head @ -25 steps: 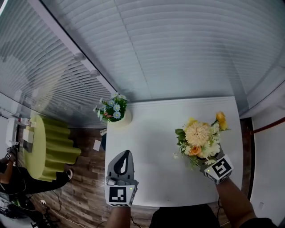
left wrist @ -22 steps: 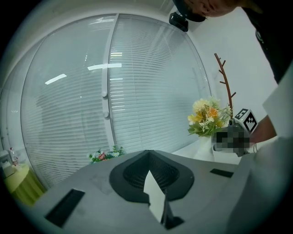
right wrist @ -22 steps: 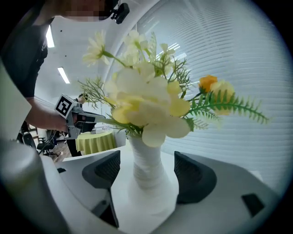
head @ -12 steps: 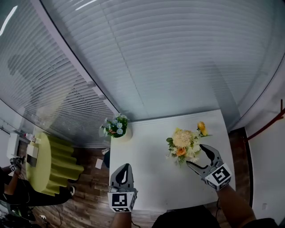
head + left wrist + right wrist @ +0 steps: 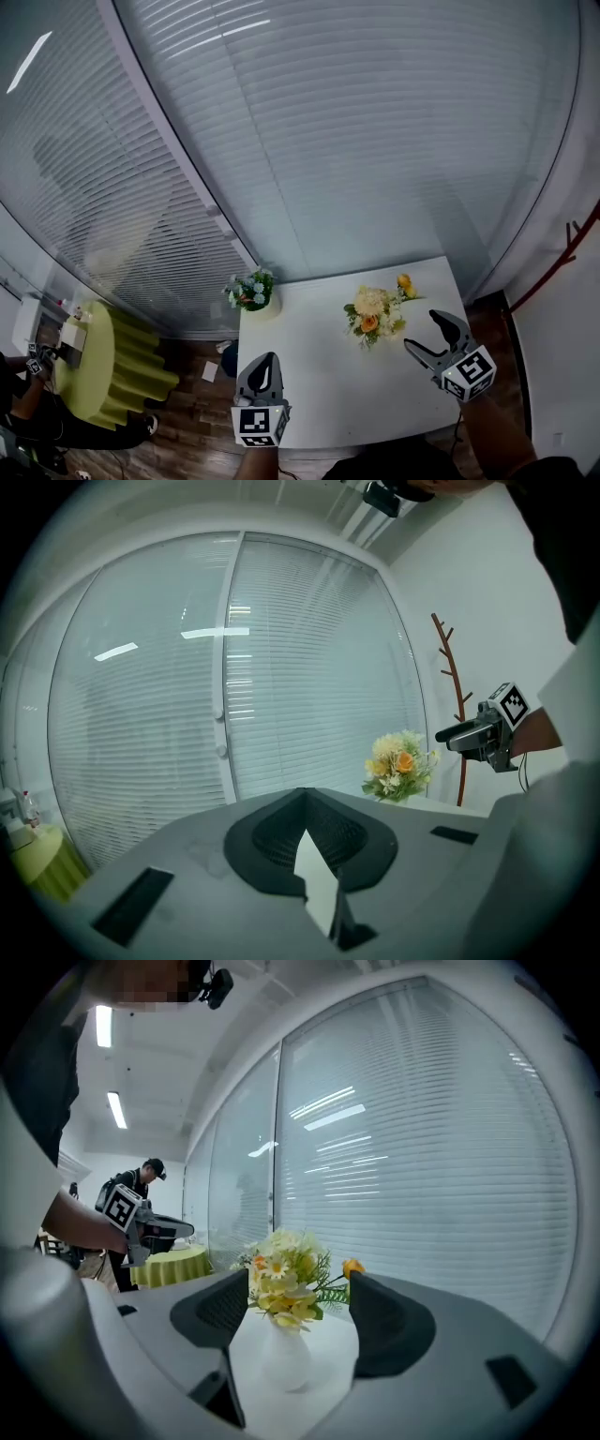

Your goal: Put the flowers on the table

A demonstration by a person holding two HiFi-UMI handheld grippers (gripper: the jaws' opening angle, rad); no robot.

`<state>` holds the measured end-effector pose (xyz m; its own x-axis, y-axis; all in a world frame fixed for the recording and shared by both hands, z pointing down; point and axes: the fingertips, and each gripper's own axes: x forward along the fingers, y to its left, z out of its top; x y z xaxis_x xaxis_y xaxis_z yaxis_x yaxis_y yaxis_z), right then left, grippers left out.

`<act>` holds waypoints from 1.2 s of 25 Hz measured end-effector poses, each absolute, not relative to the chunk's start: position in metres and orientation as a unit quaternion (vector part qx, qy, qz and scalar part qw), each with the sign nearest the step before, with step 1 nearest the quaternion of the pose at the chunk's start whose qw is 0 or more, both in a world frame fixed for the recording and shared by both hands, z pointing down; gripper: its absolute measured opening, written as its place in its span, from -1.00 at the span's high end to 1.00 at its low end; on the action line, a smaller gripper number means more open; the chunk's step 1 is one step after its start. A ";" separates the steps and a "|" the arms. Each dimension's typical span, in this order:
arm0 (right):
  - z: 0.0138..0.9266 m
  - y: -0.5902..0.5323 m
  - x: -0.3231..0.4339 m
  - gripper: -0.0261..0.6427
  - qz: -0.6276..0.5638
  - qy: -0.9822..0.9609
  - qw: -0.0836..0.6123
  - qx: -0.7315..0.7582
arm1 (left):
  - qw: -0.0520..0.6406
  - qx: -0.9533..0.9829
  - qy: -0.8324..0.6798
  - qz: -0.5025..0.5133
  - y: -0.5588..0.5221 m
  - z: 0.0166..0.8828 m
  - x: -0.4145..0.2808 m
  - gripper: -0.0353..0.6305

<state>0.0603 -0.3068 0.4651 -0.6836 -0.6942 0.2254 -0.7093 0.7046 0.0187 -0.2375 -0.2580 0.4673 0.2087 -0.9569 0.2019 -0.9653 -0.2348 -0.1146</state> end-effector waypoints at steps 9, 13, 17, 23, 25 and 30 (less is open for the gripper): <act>0.416 -0.300 0.073 0.76 0.016 -0.902 0.071 0.426 | -0.006 0.780 -0.617 0.101 -0.246 0.428 -0.242 0.91; 0.408 -0.298 0.067 0.86 0.007 -0.903 0.076 0.423 | -0.002 0.779 -0.621 0.092 -0.241 0.423 -0.248 0.91; 0.407 -0.296 0.064 0.86 -0.003 -0.900 0.079 0.429 | -0.003 0.778 -0.622 0.086 -0.240 0.421 -0.253 0.91; 0.406 -0.299 0.063 0.86 -0.007 -0.897 0.075 0.436 | -0.003 0.780 -0.620 0.084 -0.238 0.419 -0.252 0.91; 0.405 -0.299 0.064 0.86 -0.007 -0.896 0.073 0.437 | -0.005 0.783 -0.616 0.086 -0.237 0.416 -0.249 0.91; 0.408 -0.300 0.060 0.86 0.000 -0.900 0.080 0.428 | -0.011 0.786 -0.612 0.093 -0.239 0.410 -0.246 0.91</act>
<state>0.0600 -0.2995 0.4078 -0.6201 -0.7710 0.1448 -0.7711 0.6330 0.0682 -0.2459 -0.2385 0.4100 0.2344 -0.9631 0.1326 -0.9588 -0.2516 -0.1322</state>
